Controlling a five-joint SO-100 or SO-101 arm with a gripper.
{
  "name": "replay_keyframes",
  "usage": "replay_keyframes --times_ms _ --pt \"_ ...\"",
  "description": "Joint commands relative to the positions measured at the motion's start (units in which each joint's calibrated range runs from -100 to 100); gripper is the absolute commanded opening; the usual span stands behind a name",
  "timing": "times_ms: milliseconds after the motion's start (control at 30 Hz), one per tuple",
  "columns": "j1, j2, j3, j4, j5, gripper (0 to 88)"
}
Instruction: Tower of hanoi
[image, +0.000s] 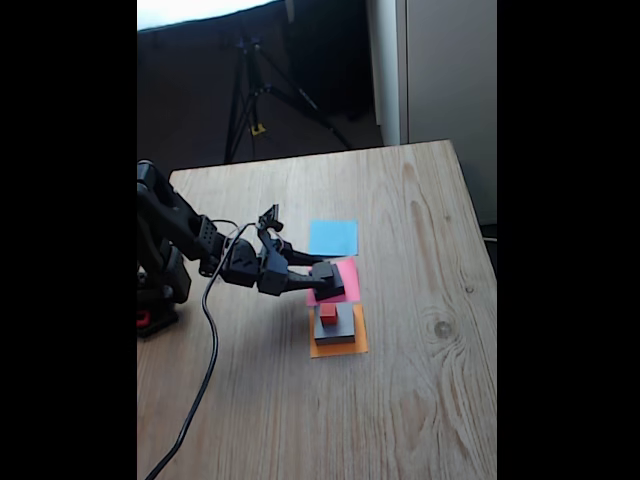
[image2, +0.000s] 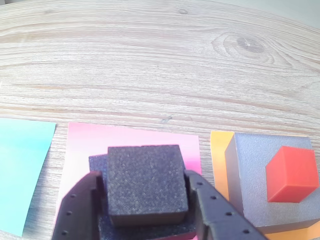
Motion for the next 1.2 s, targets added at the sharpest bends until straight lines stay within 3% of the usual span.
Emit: replay_keyframes --times_ms 0,267,600,867,1000,1167 --pt "-0.2 -0.3 -1.2 -1.7 0.7 19.9" --pt "-0.1 -3.0 -1.0 -0.8 0.7 23.4" --pt "-0.7 -17.1 -2.7 18.6 0.7 22.0" --pt "-2.1 -28.3 -9.3 37.7 0.7 14.6" --pt "-3.0 -31.7 -11.2 42.5 0.7 0.5" --pt "-2.7 -34.8 -11.7 47.3 0.7 0.5"
